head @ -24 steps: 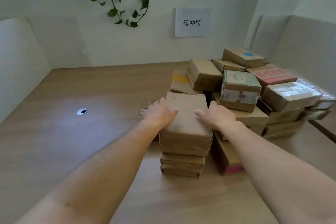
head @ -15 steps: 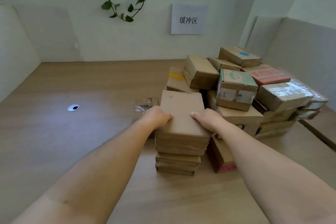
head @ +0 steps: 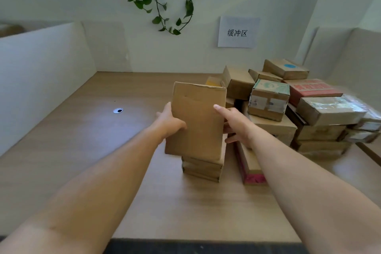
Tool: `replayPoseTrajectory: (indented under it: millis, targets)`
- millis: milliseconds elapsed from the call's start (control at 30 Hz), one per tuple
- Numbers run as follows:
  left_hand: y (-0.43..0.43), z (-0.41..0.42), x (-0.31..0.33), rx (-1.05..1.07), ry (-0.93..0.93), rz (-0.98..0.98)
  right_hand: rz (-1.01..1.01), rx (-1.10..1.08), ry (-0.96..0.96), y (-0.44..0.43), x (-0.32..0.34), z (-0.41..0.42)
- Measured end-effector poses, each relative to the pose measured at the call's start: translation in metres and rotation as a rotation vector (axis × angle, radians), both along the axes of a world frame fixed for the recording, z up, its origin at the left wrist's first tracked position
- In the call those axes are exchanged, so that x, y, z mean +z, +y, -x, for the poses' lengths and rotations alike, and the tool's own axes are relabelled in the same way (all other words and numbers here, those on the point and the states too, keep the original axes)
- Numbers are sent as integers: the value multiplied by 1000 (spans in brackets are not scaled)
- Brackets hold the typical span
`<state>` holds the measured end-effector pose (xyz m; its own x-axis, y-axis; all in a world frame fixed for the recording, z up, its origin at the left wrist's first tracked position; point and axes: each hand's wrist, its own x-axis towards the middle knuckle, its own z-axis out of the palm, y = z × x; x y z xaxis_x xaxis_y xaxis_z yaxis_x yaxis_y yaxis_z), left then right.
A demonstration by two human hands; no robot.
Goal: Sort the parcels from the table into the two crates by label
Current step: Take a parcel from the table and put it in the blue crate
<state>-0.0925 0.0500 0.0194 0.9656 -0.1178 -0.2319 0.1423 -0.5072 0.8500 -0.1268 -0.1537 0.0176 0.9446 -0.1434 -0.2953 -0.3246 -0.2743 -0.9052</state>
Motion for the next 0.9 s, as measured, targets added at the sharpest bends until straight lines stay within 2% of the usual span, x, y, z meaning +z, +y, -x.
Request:
replayPoseTrajectory:
  millis: [167, 467, 633, 900]
  targets:
    - [30, 45, 14, 253, -18, 229, -85, 114, 1, 24, 20, 18]
    - [96, 111, 30, 591, 23, 239, -23, 333, 41, 91, 15, 25]
    - [133, 140, 28, 608, 23, 225, -119, 467, 33, 131, 15, 29]
    - [195, 187, 13, 541, 40, 66, 26, 819, 16, 201, 1, 44]
